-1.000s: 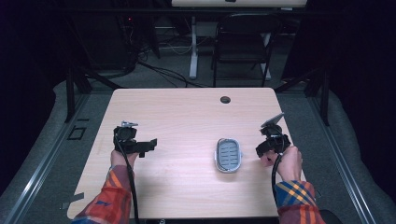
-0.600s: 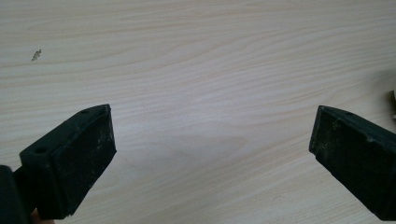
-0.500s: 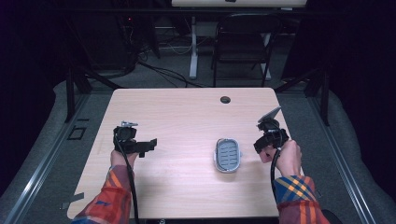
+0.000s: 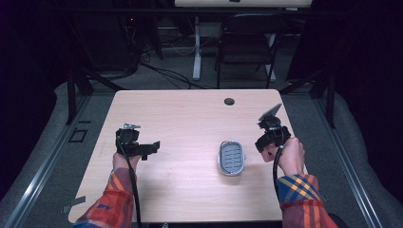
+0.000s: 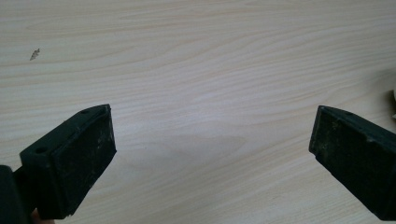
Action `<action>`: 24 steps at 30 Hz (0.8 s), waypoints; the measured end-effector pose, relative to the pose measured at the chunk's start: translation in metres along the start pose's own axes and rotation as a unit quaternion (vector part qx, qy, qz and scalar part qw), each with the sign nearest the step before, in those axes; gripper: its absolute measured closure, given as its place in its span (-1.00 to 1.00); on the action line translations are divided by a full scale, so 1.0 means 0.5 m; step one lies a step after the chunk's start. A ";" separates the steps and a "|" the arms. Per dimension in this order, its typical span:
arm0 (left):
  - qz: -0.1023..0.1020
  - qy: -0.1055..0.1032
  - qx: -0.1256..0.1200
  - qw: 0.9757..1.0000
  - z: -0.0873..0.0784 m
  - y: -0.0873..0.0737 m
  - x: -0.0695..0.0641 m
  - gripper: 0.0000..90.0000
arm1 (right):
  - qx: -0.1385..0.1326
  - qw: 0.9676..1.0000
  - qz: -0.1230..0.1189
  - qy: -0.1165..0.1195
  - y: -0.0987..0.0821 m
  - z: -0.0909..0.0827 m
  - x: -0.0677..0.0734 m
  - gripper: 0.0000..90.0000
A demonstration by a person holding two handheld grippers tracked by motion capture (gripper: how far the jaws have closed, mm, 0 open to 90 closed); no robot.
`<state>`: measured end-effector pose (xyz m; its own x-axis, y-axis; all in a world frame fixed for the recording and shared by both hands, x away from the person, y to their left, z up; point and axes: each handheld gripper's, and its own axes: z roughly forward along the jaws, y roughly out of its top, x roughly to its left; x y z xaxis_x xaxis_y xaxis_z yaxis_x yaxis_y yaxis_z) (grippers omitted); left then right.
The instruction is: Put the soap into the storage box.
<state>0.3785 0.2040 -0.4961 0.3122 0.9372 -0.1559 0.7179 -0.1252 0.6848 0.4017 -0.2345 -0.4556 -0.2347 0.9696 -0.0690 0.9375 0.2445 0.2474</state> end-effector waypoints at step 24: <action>0.000 0.000 0.003 1.000 0.001 0.000 0.000 -0.99 | 0.008 0.999 -0.033 -0.001 0.036 -0.018 0.044 -0.17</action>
<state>0.3787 0.2041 -0.4966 0.3131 0.9368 -0.1562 0.7209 -0.1274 0.6813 0.4110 -0.2088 -0.4438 -0.2953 0.9515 -0.0866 0.9240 0.3074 0.2273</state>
